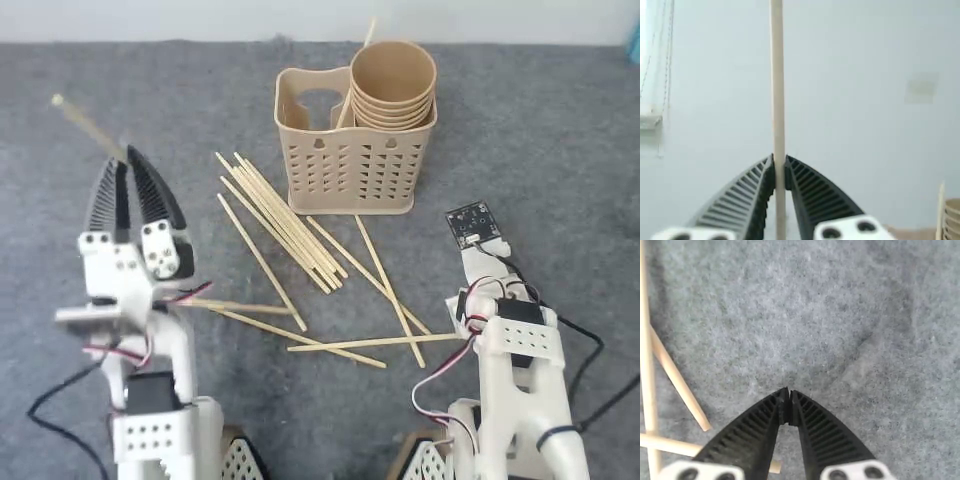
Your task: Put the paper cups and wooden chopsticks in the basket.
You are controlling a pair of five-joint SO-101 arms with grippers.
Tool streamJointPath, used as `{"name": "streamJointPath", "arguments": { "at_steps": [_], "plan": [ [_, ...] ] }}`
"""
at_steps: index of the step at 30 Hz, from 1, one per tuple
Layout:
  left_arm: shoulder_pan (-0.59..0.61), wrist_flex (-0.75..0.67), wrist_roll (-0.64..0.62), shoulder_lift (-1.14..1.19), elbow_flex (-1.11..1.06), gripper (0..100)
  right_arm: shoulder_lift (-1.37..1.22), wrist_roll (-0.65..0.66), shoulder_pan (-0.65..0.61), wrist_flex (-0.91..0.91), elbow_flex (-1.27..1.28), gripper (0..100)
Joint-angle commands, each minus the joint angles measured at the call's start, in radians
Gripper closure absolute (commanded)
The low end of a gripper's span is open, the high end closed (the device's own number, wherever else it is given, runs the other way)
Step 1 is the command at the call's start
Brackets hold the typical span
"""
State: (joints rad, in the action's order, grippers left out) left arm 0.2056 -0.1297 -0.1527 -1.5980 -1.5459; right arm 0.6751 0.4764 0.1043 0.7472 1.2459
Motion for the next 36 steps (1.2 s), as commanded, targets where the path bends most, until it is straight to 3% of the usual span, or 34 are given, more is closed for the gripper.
{"name": "streamJointPath", "arguments": {
  "at_steps": [1, 12, 25, 36],
  "plan": [
    [-0.043, 0.017, 0.009, -0.107, 0.002, 99, 0.039, 0.011, 0.008, 0.005, -0.011, 99.0],
    [-0.427, 0.018, 0.009, -0.018, 0.165, 99, 0.039, 0.006, 0.008, 0.005, -0.009, 99.0],
    [-0.436, -0.133, 0.008, 0.844, 0.756, 99, 0.039, 0.006, 0.007, 0.001, -0.009, 99.0],
    [-0.436, -0.140, 0.008, 1.327, 1.003, 99, 0.039, 0.012, 0.005, -0.019, -0.009, 99.0]
  ]
}}
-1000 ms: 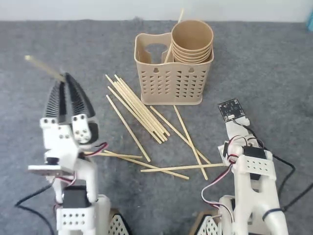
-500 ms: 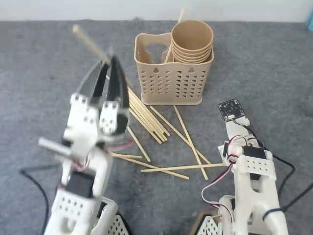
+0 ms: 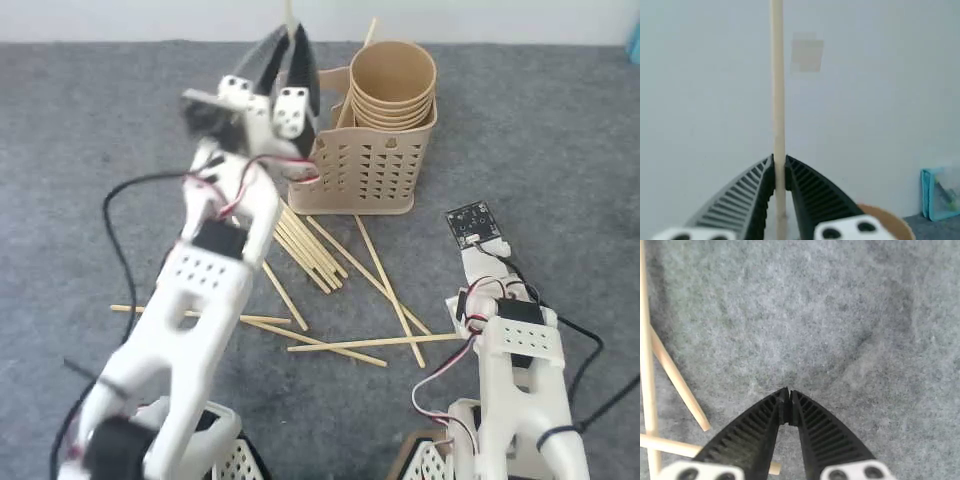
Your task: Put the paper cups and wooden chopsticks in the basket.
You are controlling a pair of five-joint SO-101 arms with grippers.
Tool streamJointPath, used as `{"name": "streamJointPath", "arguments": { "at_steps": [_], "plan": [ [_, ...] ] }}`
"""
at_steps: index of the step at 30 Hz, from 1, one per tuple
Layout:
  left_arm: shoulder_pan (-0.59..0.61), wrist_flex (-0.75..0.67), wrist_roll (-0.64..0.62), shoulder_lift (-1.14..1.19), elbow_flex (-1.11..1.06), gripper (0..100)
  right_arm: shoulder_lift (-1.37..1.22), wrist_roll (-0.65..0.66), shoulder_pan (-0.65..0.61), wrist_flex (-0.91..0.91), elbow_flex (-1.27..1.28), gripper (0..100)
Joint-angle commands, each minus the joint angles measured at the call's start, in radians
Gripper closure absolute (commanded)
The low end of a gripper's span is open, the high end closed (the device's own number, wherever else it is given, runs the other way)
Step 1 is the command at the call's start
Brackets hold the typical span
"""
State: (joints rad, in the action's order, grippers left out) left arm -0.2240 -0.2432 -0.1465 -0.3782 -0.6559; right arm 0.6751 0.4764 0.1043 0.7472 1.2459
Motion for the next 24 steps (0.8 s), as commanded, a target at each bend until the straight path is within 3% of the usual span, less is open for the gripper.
{"name": "streamJointPath", "arguments": {
  "at_steps": [1, 5, 11, 16, 20, 24],
  "plan": [
    [-0.005, -0.026, 0.002, 0.135, 0.127, 99, 0.039, 0.012, 0.005, -0.019, -0.009, 99.0],
    [-0.005, -0.026, 0.002, 0.196, 0.154, 98, 0.039, 0.012, 0.005, -0.021, -0.009, 99.0],
    [0.006, -0.005, 0.000, 0.196, 0.151, 81, 0.039, 0.012, 0.005, -0.021, -0.009, 99.0],
    [0.058, 0.089, 0.002, 0.183, 0.147, 80, 0.039, 0.012, 0.005, -0.021, -0.009, 99.0],
    [0.123, 0.195, 0.002, 0.026, 0.030, 80, 0.039, 0.012, 0.005, -0.021, -0.009, 99.0],
    [0.172, 0.445, 0.002, -0.233, -0.153, 80, 0.039, 0.012, 0.005, -0.021, -0.009, 99.0]
  ]
}}
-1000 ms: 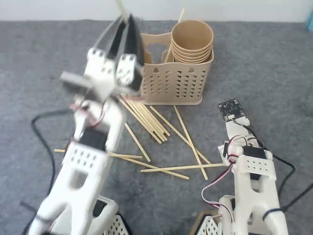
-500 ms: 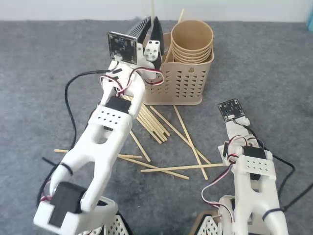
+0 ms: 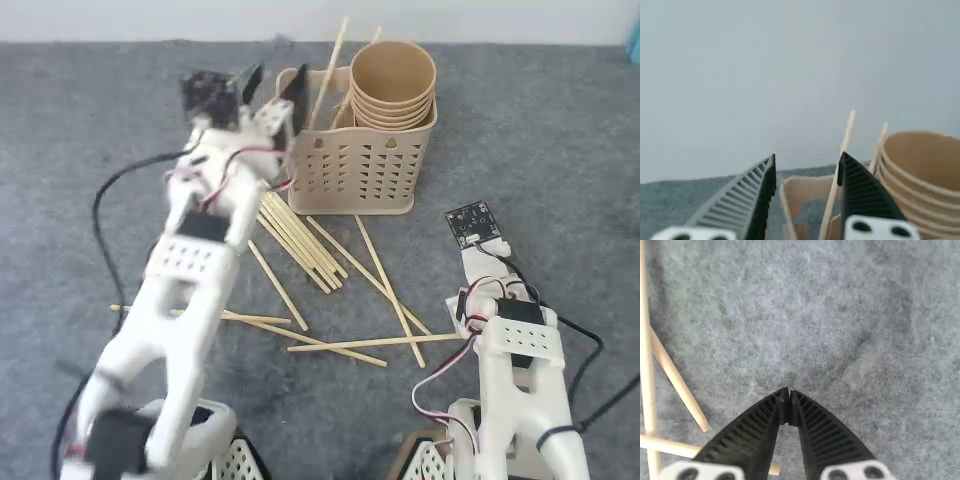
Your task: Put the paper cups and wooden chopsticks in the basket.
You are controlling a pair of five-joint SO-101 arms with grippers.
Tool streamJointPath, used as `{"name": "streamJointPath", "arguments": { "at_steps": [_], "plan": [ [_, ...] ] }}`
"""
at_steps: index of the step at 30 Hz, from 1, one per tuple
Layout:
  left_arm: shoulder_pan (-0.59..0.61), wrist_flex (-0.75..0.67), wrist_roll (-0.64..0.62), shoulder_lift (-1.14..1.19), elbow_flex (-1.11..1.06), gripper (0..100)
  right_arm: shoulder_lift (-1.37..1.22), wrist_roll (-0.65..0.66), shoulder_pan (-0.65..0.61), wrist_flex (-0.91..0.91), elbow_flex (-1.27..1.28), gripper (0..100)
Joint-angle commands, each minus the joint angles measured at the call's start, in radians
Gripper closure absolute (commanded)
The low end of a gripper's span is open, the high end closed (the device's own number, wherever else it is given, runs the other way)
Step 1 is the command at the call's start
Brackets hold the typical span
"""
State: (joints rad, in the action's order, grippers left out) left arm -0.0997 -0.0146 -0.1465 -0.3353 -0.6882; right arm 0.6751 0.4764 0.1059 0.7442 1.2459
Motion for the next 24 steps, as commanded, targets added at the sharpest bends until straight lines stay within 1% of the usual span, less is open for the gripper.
{"name": "streamJointPath", "arguments": {
  "at_steps": [1, 3, 5, 7, 9, 11, 15, 18, 20, 22, 24],
  "plan": [
    [0.057, 0.293, 0.002, -0.344, -0.163, 80, 0.039, 0.012, 0.004, -0.018, -0.009, 99.0],
    [0.089, 0.440, 0.002, -0.477, -0.251, 80, 0.039, 0.012, 0.004, -0.018, -0.009, 99.0],
    [0.135, 0.557, 0.002, -0.589, -0.341, 80, 0.039, 0.012, 0.004, -0.016, -0.009, 99.0],
    [0.201, 0.657, 0.002, -0.690, -0.446, 80, 0.039, 0.012, 0.004, -0.012, -0.009, 99.0],
    [0.276, 0.717, 0.002, -0.764, -0.544, 80, 0.039, 0.012, 0.004, -0.008, -0.009, 99.0],
    [0.342, 0.715, 0.003, -0.807, -0.628, 80, 0.036, 0.014, -0.005, -0.002, -0.009, 98.7],
    [0.460, 0.683, 0.006, -0.829, -0.742, 80, 0.031, 0.028, -0.071, 0.027, -0.012, 98.6],
    [0.485, 0.681, 0.006, -0.829, -0.808, 80, 0.028, 0.035, -0.090, 0.030, -0.015, 98.6],
    [0.489, 0.671, 0.002, -0.830, -0.809, 80, 0.028, 0.038, -0.128, 0.048, -0.021, 98.1],
    [0.519, 0.649, 0.000, -0.816, -0.802, 80, 0.028, 0.048, -0.180, 0.127, -0.046, 95.5],
    [0.551, 0.641, -0.002, -0.781, -0.779, 80, 0.028, 0.026, -0.266, 0.237, -0.107, 93.1]
  ]
}}
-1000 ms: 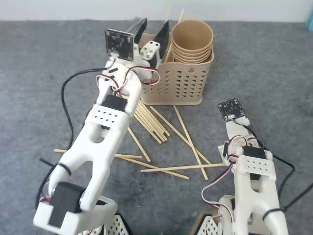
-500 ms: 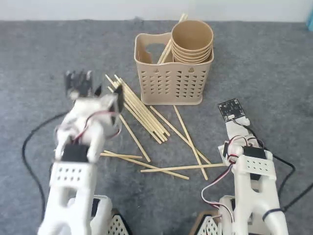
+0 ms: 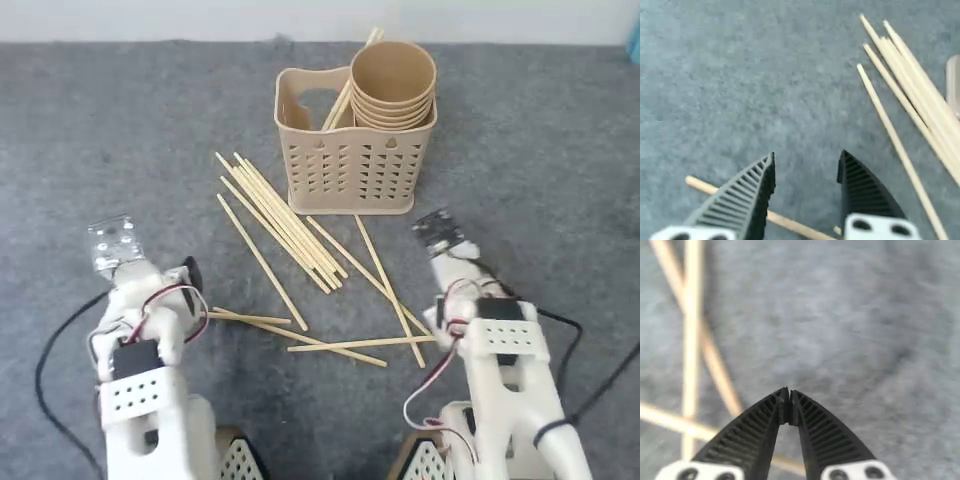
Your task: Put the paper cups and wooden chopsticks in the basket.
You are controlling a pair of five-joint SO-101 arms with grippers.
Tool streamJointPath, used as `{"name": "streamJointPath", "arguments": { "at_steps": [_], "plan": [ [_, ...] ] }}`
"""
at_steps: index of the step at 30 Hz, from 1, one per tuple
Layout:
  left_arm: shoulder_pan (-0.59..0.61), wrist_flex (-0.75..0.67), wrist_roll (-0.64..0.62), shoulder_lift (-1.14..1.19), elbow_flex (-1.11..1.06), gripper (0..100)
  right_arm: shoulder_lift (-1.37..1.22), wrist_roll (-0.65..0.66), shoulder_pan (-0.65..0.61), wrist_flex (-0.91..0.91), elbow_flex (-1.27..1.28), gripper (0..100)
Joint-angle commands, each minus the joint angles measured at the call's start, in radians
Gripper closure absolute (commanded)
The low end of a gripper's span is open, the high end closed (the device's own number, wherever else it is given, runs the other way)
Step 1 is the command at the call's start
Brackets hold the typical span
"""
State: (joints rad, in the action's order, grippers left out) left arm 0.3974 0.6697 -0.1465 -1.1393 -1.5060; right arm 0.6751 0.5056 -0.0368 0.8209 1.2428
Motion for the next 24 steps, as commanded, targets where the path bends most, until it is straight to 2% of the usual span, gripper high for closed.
{"name": "streamJointPath", "arguments": {
  "at_steps": [1, 5, 9, 12, 16, 19, 24],
  "plan": [
    [0.072, -0.041, -0.005, 0.049, 0.056, 80, 0.028, -0.025, -0.163, 0.211, -0.147, 92.8],
    [0.141, -0.080, -0.078, 0.219, 0.145, 80, 0.028, -0.147, -0.314, 0.329, -0.325, 94.0],
    [0.193, -0.149, -0.126, 0.460, 0.260, 80, 0.027, -0.275, -0.509, 0.311, -0.405, 94.0],
    [0.242, -0.147, -0.195, 0.641, 0.383, 80, 0.027, -0.358, -0.631, 0.196, -0.405, 93.8],
    [0.316, -0.147, -0.295, 0.861, 0.535, 80, 0.027, -0.405, -0.719, 0.018, -0.404, 93.6],
    [0.338, -0.141, -0.339, 0.977, 0.621, 80, -0.007, -0.405, -0.739, -0.119, -0.404, 93.5],
    [0.348, -0.087, -0.350, 1.002, 0.667, 80, -0.226, -0.405, -0.740, -0.308, -0.439, 93.5]
  ]
}}
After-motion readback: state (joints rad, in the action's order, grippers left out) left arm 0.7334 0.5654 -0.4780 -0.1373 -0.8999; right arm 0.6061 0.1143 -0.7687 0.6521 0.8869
